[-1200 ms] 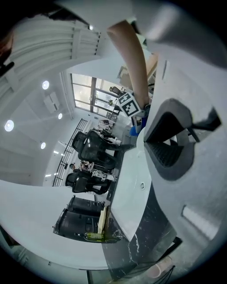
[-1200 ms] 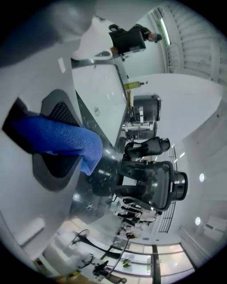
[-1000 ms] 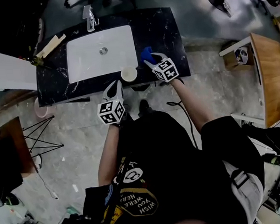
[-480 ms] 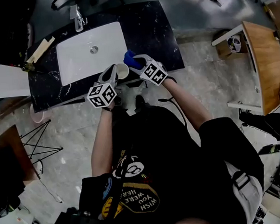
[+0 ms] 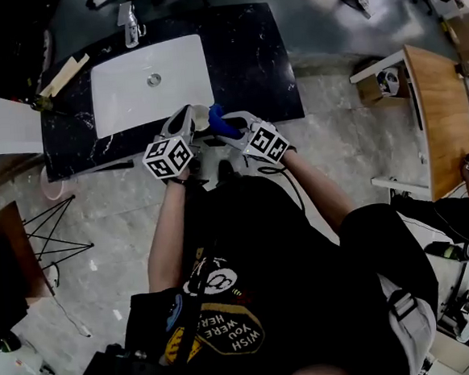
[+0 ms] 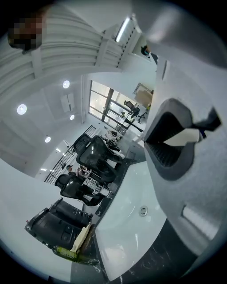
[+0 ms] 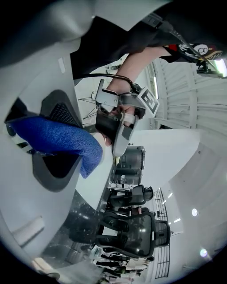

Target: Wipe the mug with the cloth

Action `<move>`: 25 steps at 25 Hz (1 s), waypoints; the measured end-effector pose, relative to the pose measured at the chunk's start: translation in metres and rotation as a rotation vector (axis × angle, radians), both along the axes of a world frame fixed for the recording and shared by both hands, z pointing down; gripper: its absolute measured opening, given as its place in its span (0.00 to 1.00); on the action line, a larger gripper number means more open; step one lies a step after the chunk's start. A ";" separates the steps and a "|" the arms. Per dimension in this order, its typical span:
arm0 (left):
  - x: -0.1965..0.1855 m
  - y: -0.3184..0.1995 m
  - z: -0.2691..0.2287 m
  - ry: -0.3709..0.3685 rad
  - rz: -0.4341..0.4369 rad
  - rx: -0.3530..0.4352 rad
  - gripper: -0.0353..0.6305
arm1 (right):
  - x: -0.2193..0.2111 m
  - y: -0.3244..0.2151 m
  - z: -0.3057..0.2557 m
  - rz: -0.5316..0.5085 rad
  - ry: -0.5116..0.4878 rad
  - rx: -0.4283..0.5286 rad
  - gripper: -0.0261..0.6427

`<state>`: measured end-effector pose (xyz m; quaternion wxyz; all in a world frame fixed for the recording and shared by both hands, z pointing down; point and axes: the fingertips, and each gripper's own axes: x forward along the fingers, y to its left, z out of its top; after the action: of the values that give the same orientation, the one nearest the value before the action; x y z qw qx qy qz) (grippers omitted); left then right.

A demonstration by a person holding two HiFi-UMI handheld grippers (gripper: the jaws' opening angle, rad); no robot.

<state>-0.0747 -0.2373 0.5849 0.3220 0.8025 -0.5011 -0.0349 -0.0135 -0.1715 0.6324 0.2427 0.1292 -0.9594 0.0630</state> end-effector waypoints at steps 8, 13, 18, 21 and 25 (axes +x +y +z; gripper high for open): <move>-0.003 -0.001 0.005 0.016 -0.009 -0.018 0.06 | 0.013 -0.049 0.004 0.123 -0.048 -0.072 0.27; -0.002 0.001 0.008 0.026 -0.043 -0.031 0.06 | 0.008 -0.021 0.019 0.021 0.053 -0.031 0.27; -0.002 0.001 0.006 0.025 -0.053 -0.027 0.06 | -0.007 0.021 0.020 -0.061 0.064 -0.030 0.28; -0.001 0.001 0.008 0.015 -0.048 -0.026 0.06 | 0.000 0.003 0.024 0.018 0.070 -0.056 0.28; 0.002 -0.001 0.009 0.004 -0.037 -0.026 0.06 | 0.014 -0.035 0.021 0.123 0.079 -0.050 0.28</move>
<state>-0.0726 -0.2382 0.5942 0.3328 0.7889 -0.5154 -0.0360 0.0005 -0.2068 0.6538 0.2792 0.1841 -0.9375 0.0965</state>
